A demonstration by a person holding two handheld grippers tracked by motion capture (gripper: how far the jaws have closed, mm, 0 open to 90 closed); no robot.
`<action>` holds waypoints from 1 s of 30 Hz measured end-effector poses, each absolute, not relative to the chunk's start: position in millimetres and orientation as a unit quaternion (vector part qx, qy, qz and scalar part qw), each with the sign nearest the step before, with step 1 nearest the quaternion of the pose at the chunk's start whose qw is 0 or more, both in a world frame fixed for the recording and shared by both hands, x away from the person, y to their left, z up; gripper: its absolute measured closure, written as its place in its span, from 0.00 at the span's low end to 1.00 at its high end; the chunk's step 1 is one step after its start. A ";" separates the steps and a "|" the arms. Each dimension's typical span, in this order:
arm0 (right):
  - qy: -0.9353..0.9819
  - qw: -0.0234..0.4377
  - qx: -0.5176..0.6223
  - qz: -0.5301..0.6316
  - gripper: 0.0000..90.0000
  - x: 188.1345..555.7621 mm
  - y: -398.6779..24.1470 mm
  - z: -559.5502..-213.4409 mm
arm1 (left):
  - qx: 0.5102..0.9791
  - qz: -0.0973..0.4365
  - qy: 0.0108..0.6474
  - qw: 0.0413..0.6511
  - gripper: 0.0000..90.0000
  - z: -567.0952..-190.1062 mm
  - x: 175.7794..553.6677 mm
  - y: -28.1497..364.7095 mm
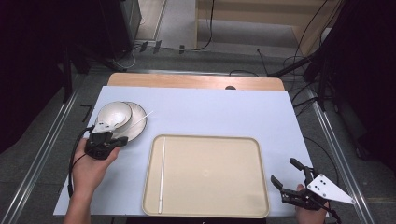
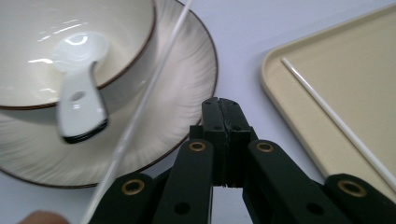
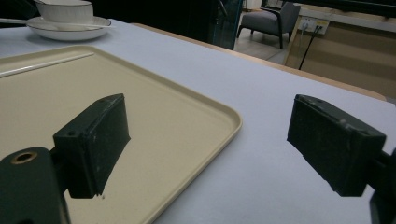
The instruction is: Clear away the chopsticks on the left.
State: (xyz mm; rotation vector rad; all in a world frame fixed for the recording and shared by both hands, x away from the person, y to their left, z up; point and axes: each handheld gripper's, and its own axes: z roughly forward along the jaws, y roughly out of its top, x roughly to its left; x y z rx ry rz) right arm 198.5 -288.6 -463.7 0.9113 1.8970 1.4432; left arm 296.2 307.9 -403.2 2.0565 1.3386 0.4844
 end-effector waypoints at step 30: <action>0.713 0.291 0.340 0.539 0.15 199.0 -287.8 -464.4 | 0.785 0.209 0.522 0.260 0.79 -429.3 321.0 335.1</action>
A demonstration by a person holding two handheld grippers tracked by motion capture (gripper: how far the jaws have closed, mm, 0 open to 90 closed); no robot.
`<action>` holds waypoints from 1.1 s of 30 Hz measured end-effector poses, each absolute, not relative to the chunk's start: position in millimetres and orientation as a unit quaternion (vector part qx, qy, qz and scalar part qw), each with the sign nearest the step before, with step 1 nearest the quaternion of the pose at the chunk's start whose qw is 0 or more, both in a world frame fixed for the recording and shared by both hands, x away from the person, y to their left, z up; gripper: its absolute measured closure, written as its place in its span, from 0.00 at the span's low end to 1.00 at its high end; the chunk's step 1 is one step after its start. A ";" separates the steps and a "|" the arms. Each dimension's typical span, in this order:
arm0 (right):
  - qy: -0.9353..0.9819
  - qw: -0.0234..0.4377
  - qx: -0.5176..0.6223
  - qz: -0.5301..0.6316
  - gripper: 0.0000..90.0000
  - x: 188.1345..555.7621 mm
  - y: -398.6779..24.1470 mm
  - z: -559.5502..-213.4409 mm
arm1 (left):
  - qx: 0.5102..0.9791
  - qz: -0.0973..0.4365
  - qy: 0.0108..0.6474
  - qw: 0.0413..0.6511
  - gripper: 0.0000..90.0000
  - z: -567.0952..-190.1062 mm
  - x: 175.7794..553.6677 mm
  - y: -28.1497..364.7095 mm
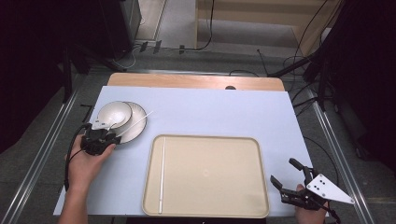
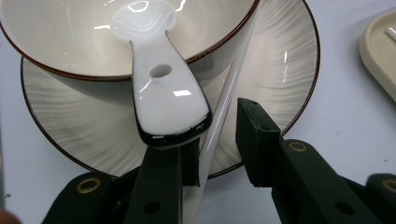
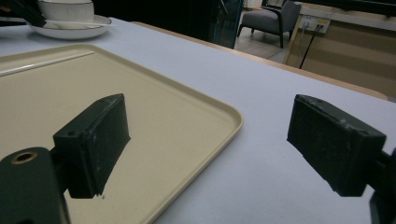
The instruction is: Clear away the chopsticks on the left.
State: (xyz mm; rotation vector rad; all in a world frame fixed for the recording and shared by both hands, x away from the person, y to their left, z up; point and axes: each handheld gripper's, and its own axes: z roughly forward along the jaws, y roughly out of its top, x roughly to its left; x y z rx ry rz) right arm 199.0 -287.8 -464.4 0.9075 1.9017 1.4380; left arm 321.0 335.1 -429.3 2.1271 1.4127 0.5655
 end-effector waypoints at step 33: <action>0.711 0.292 0.342 0.541 0.15 198.4 -289.7 -463.9 | 0.786 0.154 0.513 0.309 0.95 -407.3 293.9 311.3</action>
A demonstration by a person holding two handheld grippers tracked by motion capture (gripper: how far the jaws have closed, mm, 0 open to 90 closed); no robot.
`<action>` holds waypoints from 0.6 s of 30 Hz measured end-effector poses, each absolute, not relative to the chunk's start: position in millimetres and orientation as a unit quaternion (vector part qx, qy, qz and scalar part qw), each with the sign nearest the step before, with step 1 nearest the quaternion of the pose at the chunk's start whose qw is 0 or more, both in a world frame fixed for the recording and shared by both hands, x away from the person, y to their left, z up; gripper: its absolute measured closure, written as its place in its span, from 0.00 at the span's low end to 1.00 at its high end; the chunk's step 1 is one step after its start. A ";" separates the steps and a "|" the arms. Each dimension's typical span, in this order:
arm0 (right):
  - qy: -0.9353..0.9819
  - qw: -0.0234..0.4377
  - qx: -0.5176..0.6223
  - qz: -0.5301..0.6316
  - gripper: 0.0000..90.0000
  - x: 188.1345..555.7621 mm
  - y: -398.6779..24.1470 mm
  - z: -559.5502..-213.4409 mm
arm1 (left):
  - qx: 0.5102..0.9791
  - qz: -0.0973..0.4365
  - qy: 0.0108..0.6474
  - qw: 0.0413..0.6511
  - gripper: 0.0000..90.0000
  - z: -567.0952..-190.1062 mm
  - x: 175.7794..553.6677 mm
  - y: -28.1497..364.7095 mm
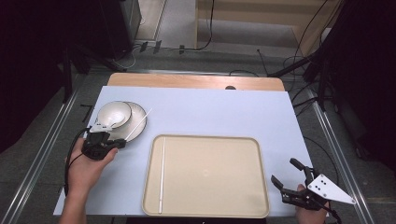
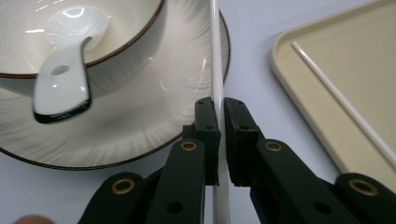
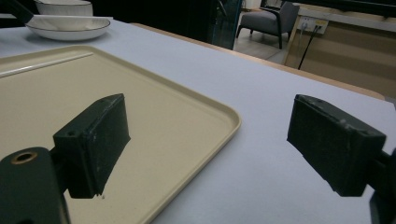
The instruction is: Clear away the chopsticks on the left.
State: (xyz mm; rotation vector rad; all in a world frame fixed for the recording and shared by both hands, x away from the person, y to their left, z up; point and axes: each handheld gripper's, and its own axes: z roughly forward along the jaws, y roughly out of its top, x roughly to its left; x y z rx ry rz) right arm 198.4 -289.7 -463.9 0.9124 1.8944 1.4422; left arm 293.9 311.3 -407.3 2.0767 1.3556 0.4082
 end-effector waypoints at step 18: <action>0.708 0.294 0.341 0.544 0.15 197.9 -289.4 -463.3 | 0.798 0.106 0.495 0.327 0.95 -414.1 260.1 245.1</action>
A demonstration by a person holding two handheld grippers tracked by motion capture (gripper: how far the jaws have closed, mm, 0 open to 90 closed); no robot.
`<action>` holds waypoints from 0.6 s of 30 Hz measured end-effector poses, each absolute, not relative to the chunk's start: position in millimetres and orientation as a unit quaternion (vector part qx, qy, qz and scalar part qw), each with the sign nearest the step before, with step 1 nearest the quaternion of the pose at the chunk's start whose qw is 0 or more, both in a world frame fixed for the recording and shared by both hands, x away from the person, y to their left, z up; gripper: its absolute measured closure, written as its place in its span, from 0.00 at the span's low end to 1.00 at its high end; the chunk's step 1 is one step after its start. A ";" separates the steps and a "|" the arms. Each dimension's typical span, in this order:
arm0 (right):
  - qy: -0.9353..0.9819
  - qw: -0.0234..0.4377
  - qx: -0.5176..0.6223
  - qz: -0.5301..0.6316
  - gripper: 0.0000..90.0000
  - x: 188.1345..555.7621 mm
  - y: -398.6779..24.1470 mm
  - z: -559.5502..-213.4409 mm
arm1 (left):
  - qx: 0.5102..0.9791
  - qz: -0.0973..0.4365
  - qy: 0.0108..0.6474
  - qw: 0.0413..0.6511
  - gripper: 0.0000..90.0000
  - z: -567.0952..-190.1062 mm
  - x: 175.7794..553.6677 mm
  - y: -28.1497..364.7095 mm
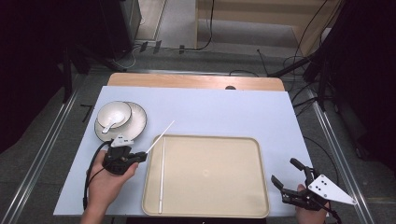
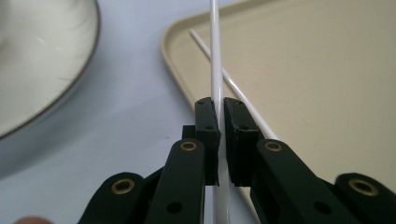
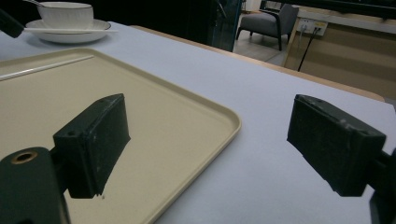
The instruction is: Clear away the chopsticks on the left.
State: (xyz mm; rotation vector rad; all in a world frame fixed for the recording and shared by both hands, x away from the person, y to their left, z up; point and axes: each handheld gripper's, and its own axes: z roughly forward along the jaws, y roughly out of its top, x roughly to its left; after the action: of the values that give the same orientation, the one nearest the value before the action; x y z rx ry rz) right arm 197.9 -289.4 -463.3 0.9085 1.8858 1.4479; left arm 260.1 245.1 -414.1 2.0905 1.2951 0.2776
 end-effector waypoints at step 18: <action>0.708 0.293 0.341 0.545 0.15 197.1 -289.0 -462.6 | 0.808 0.061 0.483 0.333 0.95 -436.3 243.3 192.4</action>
State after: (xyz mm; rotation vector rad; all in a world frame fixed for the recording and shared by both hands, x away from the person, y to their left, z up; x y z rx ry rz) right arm 197.1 -289.0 -462.6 0.9077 1.8864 1.4504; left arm 243.3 192.4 -436.3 2.1094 1.2605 0.1601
